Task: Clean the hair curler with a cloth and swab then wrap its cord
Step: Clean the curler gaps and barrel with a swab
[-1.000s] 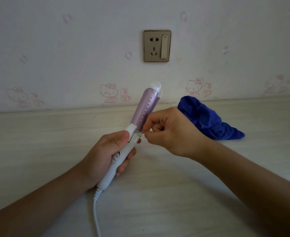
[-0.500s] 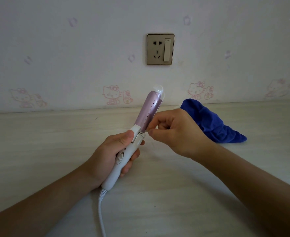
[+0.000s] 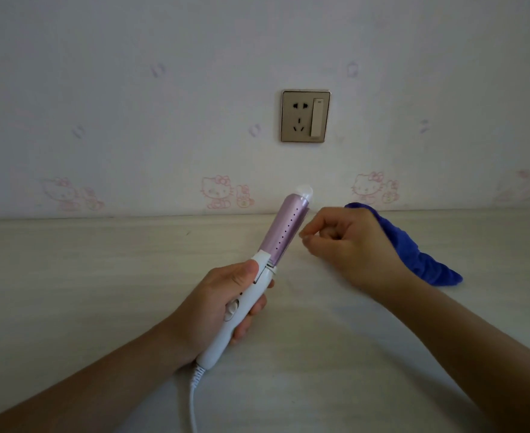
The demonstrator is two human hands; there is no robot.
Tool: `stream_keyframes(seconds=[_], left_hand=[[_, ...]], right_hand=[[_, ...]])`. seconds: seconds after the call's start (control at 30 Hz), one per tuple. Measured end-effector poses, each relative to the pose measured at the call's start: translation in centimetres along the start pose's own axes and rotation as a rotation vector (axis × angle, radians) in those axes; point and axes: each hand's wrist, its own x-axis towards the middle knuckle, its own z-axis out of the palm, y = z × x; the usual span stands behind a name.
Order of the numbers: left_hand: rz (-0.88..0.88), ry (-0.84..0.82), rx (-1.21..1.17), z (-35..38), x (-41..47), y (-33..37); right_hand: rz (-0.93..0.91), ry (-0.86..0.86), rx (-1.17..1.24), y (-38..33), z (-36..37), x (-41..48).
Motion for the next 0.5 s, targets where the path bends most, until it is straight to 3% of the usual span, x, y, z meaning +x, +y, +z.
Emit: stream_keyframes(seconds=[0.07,0.13,0.3,0.43,0.5], left_hand=[[0.015,0.007,0.006,0.2,0.1,0.1],[0.017,0.015,0.008,0.1,0.0,0.0],[0.001,-0.014,0.005,-0.1,-0.1,-0.1],[0.025,-0.005,0.011,-0.1,0.0,-0.3],[0.046,0.007,0.008,-0.2,0.0,-0.3]], right_hand=[[-0.014,-0.125,-0.02,-0.2,0.8,-0.7],[-0.024,-0.13,-0.058,-0.2,1.4,-1.0],[0.054,0.236,-0.017,0.0,-0.8,0.5],[0.002,-0.088,-0.01,-0.7,1.3,-1.2],[-0.025,-0.117,-0.02,-0.8,2.3,-1.8]])
